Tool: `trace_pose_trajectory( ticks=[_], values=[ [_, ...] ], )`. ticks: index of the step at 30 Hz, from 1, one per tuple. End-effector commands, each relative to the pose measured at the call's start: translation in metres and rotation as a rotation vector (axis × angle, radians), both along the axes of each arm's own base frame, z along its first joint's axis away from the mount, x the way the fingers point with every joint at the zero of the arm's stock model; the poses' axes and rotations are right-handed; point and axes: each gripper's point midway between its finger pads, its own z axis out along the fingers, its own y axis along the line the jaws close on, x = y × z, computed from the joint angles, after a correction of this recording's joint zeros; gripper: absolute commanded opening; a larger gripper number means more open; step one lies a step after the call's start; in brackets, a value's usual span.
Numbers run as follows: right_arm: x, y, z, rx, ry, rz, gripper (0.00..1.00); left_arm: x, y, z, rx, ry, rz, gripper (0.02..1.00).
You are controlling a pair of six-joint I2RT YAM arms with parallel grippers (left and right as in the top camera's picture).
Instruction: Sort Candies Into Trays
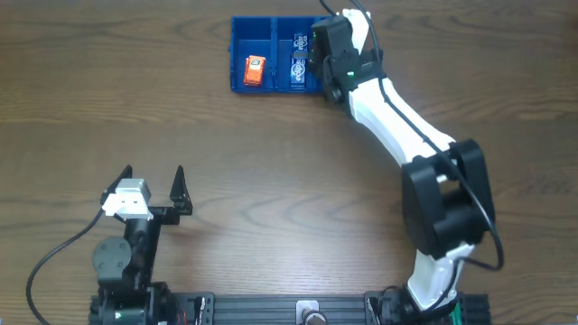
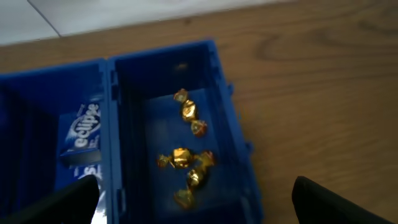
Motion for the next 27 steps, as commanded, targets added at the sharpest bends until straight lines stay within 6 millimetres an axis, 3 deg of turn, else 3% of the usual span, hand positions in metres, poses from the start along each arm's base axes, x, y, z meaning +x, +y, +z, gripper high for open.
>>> trace_pose_trajectory(
  ticks=[1, 4, 8, 13, 16, 18, 20, 27],
  values=[
    [-0.037, -0.033, 0.124, -0.059, -0.139, 0.042, 0.998, -0.002, -0.006, -0.017, -0.017, 0.055, -0.032, 0.998],
    [-0.069, -0.068, 0.152, -0.034, -0.112, 0.045, 0.998, -0.002, -0.006, -0.017, -0.017, 0.054, -0.032, 0.998],
    [-0.115, -0.13, 0.162, -0.02, -0.033, -0.006, 0.998, -0.002, -0.006, -0.017, -0.017, 0.055, -0.032, 0.998],
    [-0.156, -0.155, 0.173, -0.065, -0.191, 0.035, 0.998, -0.002, -0.006, -0.017, -0.017, 0.055, -0.032, 0.998],
    [-0.199, -0.164, 0.174, -0.046, -0.314, 0.051, 0.998, -0.002, -0.006, -0.017, -0.017, 0.055, -0.032, 0.998],
    [-0.238, -0.164, 0.167, -0.079, -0.388, 0.057, 0.998, -0.002, -0.006, -0.017, -0.017, 0.054, -0.032, 0.998],
    [-0.26, -0.161, 0.161, -0.101, -0.449, 0.067, 0.998, -0.002, -0.006, -0.017, -0.017, 0.054, -0.032, 0.996],
    [-0.298, -0.119, 0.136, -0.098, -0.67, 0.288, 0.998, -0.002, -0.006, -0.017, -0.017, 0.054, -0.032, 0.998]
  ],
)
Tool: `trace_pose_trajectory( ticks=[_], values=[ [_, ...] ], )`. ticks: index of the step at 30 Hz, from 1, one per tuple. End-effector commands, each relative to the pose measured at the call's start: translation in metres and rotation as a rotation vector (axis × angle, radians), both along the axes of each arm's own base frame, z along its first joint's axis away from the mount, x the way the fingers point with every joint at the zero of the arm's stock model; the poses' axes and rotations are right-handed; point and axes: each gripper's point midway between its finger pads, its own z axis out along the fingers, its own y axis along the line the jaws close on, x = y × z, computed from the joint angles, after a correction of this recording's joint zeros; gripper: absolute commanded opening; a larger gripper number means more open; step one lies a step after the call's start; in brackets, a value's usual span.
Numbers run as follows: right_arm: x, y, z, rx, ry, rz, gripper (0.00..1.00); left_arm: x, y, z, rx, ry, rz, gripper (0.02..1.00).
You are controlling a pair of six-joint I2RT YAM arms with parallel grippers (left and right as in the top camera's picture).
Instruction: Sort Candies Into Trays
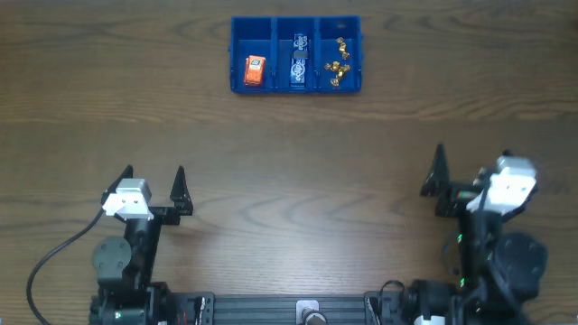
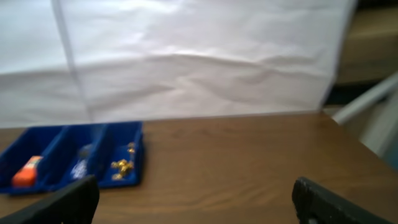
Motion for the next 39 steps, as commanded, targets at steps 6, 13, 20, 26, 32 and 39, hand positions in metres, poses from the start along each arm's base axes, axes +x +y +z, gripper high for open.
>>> trace_pose_trajectory(
  ticks=[6, 13, 20, 26, 32, 39],
  values=[
    [-0.013, 0.035, -0.044, -0.04, -0.064, 0.192, 0.998, -0.001, -0.004, -0.017, -0.016, 0.053, -0.025, 0.998],
    [0.005, 0.039, -0.081, -0.042, -0.049, 0.199, 0.998, -0.001, -0.004, -0.017, -0.016, 0.054, -0.025, 0.998],
    [0.016, 0.036, -0.108, -0.055, -0.04, 0.159, 0.998, -0.001, -0.004, -0.017, -0.016, 0.053, -0.025, 0.998],
    [0.022, 0.042, -0.119, -0.118, -0.083, 0.181, 0.998, -0.001, -0.004, -0.017, -0.016, 0.053, -0.025, 0.998],
    [0.021, 0.039, -0.138, -0.116, -0.004, 0.177, 0.998, -0.001, -0.004, -0.017, -0.016, 0.054, -0.025, 0.998],
    [0.021, 0.04, -0.137, -0.116, -0.008, 0.178, 0.998, -0.001, -0.004, -0.017, -0.016, 0.053, -0.025, 0.998]
  ],
)
